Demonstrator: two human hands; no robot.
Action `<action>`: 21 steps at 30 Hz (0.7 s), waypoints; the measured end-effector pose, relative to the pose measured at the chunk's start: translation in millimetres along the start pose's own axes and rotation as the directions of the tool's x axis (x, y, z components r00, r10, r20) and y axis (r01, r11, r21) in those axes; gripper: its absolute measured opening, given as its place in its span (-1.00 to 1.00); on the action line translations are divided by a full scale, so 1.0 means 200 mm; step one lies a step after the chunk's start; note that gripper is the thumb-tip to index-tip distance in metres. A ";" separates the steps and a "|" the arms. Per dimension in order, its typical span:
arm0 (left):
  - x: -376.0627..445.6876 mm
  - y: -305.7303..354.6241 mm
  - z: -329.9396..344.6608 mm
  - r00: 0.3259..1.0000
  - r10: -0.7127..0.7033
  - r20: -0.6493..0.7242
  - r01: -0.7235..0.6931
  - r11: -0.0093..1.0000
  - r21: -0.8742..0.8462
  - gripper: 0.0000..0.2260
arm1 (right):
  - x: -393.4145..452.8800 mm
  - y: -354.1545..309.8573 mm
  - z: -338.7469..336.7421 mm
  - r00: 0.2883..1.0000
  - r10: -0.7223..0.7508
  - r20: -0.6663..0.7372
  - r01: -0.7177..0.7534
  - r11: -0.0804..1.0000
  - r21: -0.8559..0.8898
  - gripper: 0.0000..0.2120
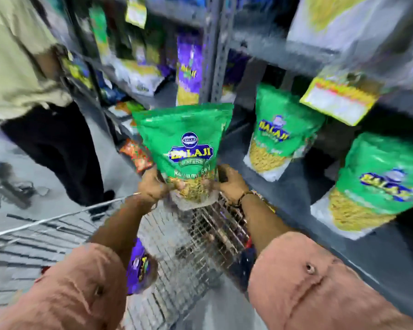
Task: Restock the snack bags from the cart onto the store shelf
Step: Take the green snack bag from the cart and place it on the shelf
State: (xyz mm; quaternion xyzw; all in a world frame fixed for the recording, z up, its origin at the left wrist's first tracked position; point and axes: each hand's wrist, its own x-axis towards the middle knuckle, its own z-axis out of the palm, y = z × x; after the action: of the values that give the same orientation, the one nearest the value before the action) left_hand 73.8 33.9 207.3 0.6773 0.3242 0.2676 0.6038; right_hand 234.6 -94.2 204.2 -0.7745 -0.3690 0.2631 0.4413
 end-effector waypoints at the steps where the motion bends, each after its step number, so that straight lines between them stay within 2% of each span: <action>1: 0.00 0.13 0.00 0.999 0.040 -0.002 -0.040 0.999 -0.013 -0.61 | -0.04 -0.10 -0.07 0.999 -0.038 -0.037 0.038 0.999 0.012 -0.54; 4: -0.05 0.49 0.04 0.983 0.181 0.009 -0.181 0.983 -0.007 -0.71 | -0.18 -0.35 -0.29 0.977 -0.122 -0.175 0.139 0.987 0.086 -0.63; 8: -0.15 0.97 0.20 0.928 0.370 0.037 -0.367 0.928 -0.066 -0.78 | -0.37 -0.62 -0.64 0.892 -0.226 -0.391 0.261 0.965 0.038 -0.64; 13: -0.30 1.40 0.54 0.842 0.533 0.082 -0.507 0.835 -0.215 -0.84 | -0.68 -0.83 -1.15 0.755 -0.322 -0.571 0.361 0.931 -0.049 -0.34; 16: -0.39 1.57 0.83 0.787 0.600 0.144 -0.546 0.786 -0.292 -0.80 | -0.91 -0.82 -1.47 0.675 -0.329 -0.660 0.357 0.929 -0.098 -0.33; 19: -0.53 1.71 1.16 0.732 0.649 0.206 -0.565 0.748 -0.349 -0.75 | -1.20 -0.78 -1.71 0.627 -0.317 -0.712 0.297 0.942 -0.158 -0.53; 21: -0.61 1.76 1.40 0.704 0.657 0.269 -0.547 0.743 -0.385 -0.79 | -1.38 -0.71 -1.87 0.590 -0.278 -0.758 0.255 0.955 -0.153 -0.46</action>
State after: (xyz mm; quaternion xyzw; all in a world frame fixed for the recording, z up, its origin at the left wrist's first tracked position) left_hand 246.0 -260.8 524.4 0.6936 -0.0844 0.3547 0.6213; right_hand 297.7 -451.5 527.3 -0.7540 -0.2598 -0.1675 0.5797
